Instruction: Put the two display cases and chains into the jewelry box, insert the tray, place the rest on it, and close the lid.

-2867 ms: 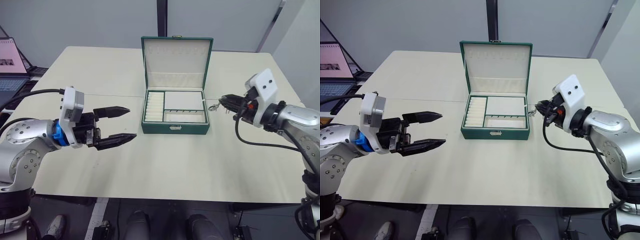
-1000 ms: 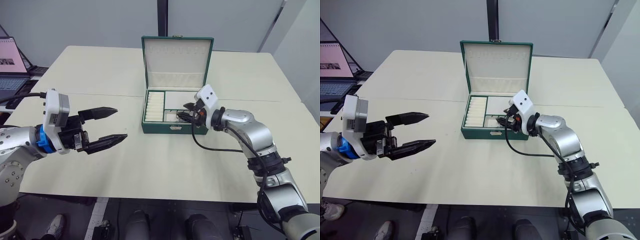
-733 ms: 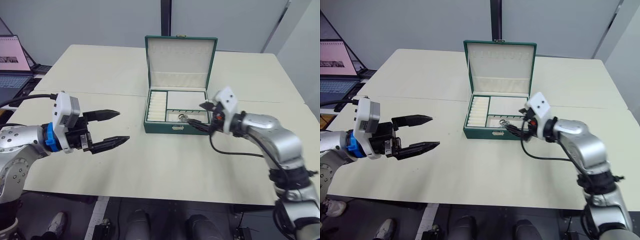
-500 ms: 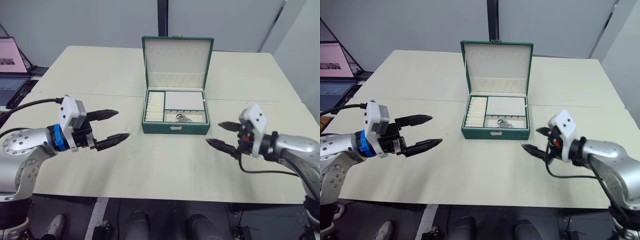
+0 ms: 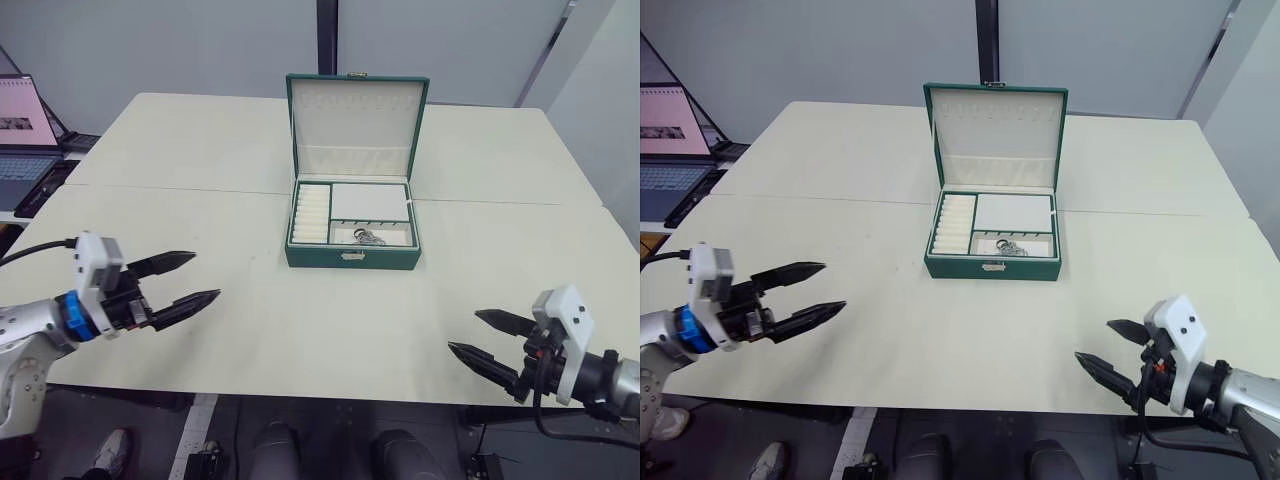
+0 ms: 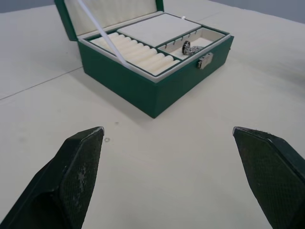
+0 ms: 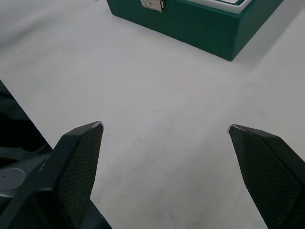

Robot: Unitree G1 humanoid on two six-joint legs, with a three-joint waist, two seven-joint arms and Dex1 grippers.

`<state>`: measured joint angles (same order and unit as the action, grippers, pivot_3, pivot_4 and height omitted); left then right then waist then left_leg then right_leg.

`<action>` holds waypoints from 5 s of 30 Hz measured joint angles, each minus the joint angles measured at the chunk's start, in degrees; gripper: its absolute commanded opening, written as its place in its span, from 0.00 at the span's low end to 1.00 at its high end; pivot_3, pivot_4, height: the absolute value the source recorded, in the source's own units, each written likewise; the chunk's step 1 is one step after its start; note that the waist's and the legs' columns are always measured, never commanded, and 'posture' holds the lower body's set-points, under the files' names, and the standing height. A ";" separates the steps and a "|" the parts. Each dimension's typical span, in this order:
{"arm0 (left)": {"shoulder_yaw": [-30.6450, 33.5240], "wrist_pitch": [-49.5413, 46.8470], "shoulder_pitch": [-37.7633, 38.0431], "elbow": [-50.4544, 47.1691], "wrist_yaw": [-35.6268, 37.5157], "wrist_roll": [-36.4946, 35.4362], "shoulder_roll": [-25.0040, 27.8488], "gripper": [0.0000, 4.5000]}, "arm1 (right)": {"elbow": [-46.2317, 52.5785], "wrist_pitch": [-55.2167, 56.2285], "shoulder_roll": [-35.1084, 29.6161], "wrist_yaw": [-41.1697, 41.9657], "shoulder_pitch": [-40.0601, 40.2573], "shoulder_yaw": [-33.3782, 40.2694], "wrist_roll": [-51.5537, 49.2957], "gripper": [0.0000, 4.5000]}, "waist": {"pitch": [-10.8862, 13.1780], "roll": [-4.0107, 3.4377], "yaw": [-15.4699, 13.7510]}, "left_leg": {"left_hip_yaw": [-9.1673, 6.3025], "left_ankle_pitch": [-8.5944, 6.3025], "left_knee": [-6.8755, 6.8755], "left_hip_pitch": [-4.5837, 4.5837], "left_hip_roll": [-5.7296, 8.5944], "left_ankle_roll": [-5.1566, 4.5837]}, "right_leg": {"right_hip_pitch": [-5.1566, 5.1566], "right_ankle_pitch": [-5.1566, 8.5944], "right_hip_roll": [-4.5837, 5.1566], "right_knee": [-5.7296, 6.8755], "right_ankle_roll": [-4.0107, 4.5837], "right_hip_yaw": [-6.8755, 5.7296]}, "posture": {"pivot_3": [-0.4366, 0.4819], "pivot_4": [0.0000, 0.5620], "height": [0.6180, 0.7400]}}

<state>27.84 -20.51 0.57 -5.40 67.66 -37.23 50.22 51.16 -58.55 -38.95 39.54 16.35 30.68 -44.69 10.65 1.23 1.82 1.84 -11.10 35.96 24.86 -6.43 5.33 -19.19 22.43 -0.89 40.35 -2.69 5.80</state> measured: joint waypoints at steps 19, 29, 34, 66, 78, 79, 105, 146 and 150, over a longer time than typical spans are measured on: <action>-19.96 -5.73 -26.70 11.97 -14.76 12.48 -6.89 0.68 | -20.21 3.58 -6.11 -8.65 -22.67 -15.04 9.12 0.31 | -0.04 0.07 -0.03 | -0.02 0.01 0.07 0.02 0.05 0.00 | -0.04 -0.05 -0.04 0.01 0.06 0.08 | 0.48 0.27 0.98; -25.68 -0.07 -35.68 26.15 -19.84 22.44 -12.88 0.00 | -38.77 11.30 -4.19 -7.13 -36.55 -28.29 19.61 0.00 | -0.04 0.07 -0.16 | 0.04 0.11 0.07 0.06 0.03 0.19 | -0.08 -0.05 -0.02 -0.03 0.06 0.06 | 0.48 0.27 0.98; -27.64 1.62 -37.77 28.75 -20.76 24.93 -16.67 0.00 | -48.30 15.22 1.67 -7.14 -43.31 -34.34 25.20 0.00 | -0.04 0.07 -0.06 | 0.05 0.12 0.10 0.05 0.03 0.20 | -0.08 -0.05 -0.02 0.03 0.06 0.07 | 0.48 0.27 0.98; -28.98 -12.24 -26.57 6.87 -20.17 26.29 -17.39 0.00 | -36.01 6.92 12.84 -11.45 -38.72 -34.59 33.09 0.00 | -0.04 0.06 -0.10 | 0.04 0.13 0.04 0.05 0.00 0.22 | -0.09 -0.05 -0.01 0.08 0.05 0.03 | 0.48 0.27 0.98; -25.96 -16.28 -18.53 -2.34 -19.36 23.71 -13.48 0.00 | -19.85 -3.66 13.25 -12.28 -30.20 -34.02 29.89 0.00 | -0.04 0.06 -0.01 | 0.02 0.13 0.04 0.04 0.00 0.21 | -0.08 -0.05 -0.03 0.07 0.05 0.06 | 0.48 0.27 0.98; -25.96 -16.28 -18.38 -2.42 -19.35 23.66 -13.48 0.00 | -19.82 -3.78 13.24 -12.32 -30.20 -33.99 29.89 0.00 | -0.04 0.06 -0.02 | 0.02 0.13 0.04 0.04 0.00 0.21 | -0.08 -0.05 -0.03 0.07 0.05 0.05 | 0.48 0.27 0.98; -18.74 -17.94 -16.76 -3.45 -9.44 12.04 -5.55 0.00 | -23.35 -2.31 2.15 -7.69 -36.62 -27.20 27.58 0.00 | -0.02 0.05 -0.07 | 0.00 0.02 0.03 0.03 0.02 0.02 | -0.08 -0.05 -0.03 0.06 0.05 0.03 | 0.48 0.27 0.98; -5.66 -32.77 -16.60 -9.85 -3.28 -12.14 8.98 0.00 | -117.83 49.86 11.41 17.21 -96.89 -26.06 36.59 0.00 | 0.17 -0.11 1.47 | 0.15 0.13 0.00 0.02 -0.09 0.22 | -0.19 -0.05 0.00 0.05 0.06 0.03 | 0.48 0.27 0.98; -7.95 -32.07 -18.53 -9.16 -2.62 -11.88 9.00 0.00 | -109.15 46.50 11.16 19.38 -95.46 -25.43 35.04 0.00 | 0.17 -0.12 1.48 | 0.16 0.13 0.00 0.01 -0.12 0.22 | -0.21 -0.05 -0.02 0.10 0.06 0.03 | 0.48 0.27 0.98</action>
<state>19.89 -52.58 -17.95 -14.57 65.05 -49.11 59.22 -57.98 -12.05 -27.79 58.92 -79.11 5.24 -9.65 10.82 1.11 3.30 1.99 -10.97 35.96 24.87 -6.54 5.56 -19.41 22.38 -0.91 40.45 -2.63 5.83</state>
